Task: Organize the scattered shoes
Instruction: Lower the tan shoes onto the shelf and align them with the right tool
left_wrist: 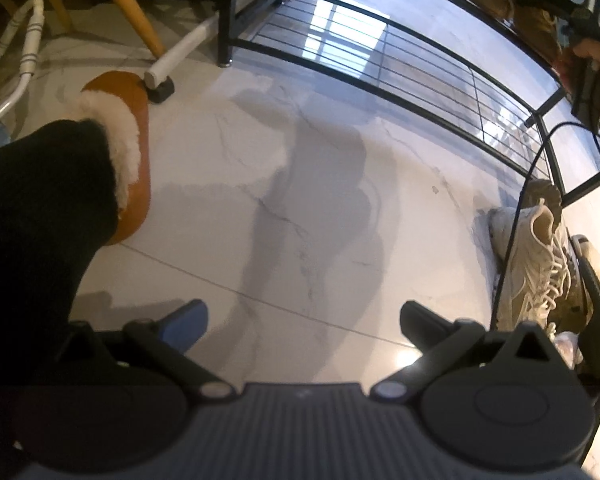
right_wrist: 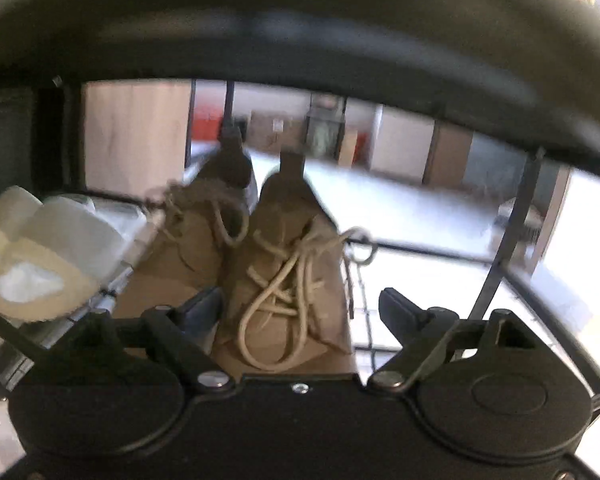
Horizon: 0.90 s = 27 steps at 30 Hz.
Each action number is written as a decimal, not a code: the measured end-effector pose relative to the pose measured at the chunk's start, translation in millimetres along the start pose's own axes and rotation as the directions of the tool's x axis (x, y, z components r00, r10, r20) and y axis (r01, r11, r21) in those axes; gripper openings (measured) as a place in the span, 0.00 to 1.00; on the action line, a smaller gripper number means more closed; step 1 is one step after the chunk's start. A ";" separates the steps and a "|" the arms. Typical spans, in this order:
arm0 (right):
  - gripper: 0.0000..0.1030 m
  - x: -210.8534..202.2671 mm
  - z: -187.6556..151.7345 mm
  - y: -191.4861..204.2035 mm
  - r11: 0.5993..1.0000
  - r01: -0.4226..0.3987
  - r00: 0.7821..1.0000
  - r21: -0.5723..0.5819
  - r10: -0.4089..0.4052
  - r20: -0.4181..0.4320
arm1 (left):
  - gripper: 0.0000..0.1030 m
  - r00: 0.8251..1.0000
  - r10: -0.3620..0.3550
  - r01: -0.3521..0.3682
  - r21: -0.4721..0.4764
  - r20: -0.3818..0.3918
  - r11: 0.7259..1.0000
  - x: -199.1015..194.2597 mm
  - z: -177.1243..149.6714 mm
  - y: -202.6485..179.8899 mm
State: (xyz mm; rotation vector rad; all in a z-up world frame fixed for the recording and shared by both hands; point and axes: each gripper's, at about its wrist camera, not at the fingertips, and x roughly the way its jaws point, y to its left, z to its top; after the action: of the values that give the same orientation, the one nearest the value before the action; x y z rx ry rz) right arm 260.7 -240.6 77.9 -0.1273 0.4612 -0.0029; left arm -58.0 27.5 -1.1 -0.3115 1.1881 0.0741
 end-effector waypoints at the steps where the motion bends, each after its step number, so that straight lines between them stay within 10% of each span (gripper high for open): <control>1: 0.73 5.7 0.4 -1.8 1.000 -0.009 1.000 0.016 0.009 -0.022 | 0.99 1.000 0.001 -0.001 -0.006 -0.002 1.000 0.3 0.6 0.9; 9: 0.49 -2.3 -5.3 2.2 0.998 0.025 0.995 0.064 -0.031 0.098 | 0.99 1.000 0.008 -0.008 -0.004 0.011 1.000 -0.4 1.7 2.3; 23: 0.49 45.4 -1.0 8.1 0.997 0.057 0.984 0.044 -0.063 0.165 | 0.99 0.999 0.034 -0.035 -0.019 -0.015 0.999 6.3 3.4 5.3; 27: 0.73 46.5 -0.5 2.2 0.994 0.058 0.988 0.095 -0.071 0.135 | 1.00 1.000 0.030 -0.030 -0.013 -0.007 0.999 4.2 3.6 3.5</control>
State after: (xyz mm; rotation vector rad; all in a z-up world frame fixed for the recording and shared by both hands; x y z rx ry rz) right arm 302.0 -240.0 56.5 -0.0528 0.3177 -0.0781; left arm -53.9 31.4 -4.5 -0.3058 1.1993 0.1072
